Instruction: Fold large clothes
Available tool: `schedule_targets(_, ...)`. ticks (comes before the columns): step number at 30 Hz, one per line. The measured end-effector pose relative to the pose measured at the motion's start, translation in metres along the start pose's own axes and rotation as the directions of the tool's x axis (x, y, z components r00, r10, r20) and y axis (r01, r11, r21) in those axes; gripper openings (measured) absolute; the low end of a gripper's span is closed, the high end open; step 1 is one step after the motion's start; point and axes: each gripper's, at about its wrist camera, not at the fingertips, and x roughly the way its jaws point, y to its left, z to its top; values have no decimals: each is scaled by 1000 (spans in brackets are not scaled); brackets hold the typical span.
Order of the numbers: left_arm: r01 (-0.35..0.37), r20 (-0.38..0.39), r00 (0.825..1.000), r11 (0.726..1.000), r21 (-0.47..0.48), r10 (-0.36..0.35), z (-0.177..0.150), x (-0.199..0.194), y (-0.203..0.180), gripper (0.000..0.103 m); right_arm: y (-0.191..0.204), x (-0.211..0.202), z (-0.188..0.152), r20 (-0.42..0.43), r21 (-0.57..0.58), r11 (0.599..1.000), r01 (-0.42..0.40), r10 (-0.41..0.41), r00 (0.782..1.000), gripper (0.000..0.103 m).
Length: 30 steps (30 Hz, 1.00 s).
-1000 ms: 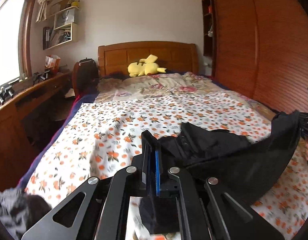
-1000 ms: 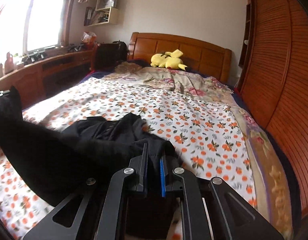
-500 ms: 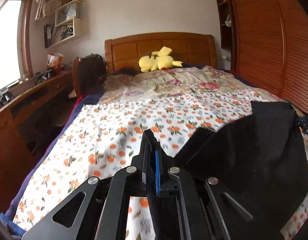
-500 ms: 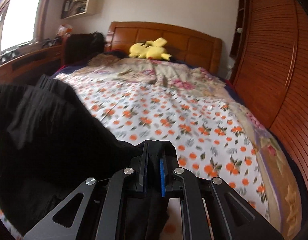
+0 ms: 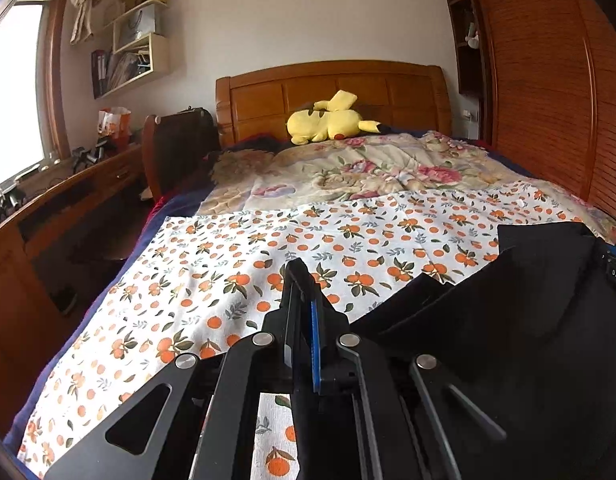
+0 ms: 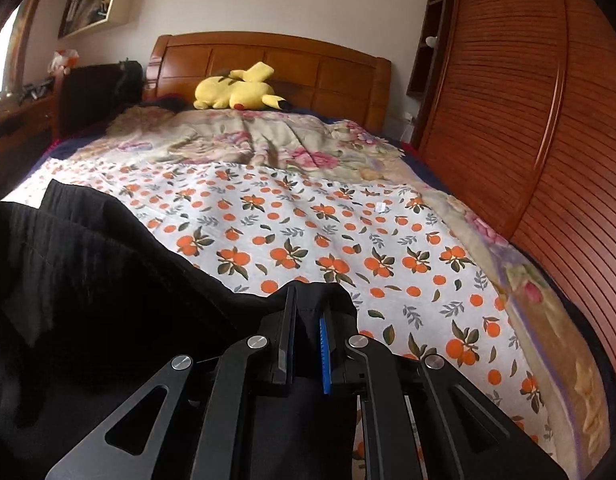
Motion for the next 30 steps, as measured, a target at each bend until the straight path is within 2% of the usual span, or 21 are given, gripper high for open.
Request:
schedule_targets(2, 4, -27, 1000, 1000, 0, -4, -4, 8, -1, 7, 4, 6, -2, -35, 1, 1000, 1, -1, 999, 9)
schedule_targets(4, 9, -48, 999, 1000, -8, -9, -9, 11, -1, 11, 5, 2, -3, -23, 21, 999, -25, 25, 999, 12)
schedule_targets(5, 5, -62, 998, 1000, -5, -6, -12, 11, -1, 28, 6, 0, -4, -23, 27, 999, -39, 39, 999, 23)
schedule_targets(6, 6, -64, 998, 1000, -7, -7, -15, 9, 0, 56, 7, -4, -5, -24, 31, 999, -43, 44, 999, 40)
schedule_targets(7, 15, -70, 997, 1000, -8, -16, -18, 7, 2, 67, 8, -10, -5, -9, 25, 999, -29, 29, 1000, 52)
schedule_targets(8, 23, -67, 997, 1000, -8, -24, -21, 3, 3, 72, 9, -18, -7, 14, 14, 1000, -27, 26, 1000, 67)
schedule_targets(13, 64, -86, 994, 998, 30, -61, -44, -24, 2, 72, 12, -59, -24, 19, -57, 991, -124, 125, 992, 67)
schedule_targets(16, 93, -99, 991, 994, 63, -87, -65, -46, -3, 72, 11, -81, -41, -13, -99, 977, -187, 187, 982, 67)
schedule_targets(24, 180, -166, 973, 979, 96, -163, -126, -98, -6, 74, -18, -119, -96, -101, -85, 972, -217, 209, 973, 67)
schedule_targets(30, 207, -194, 963, 974, 95, -186, -165, -129, 2, 75, -46, -126, -128, -166, 10, 971, -238, 237, 957, 67)
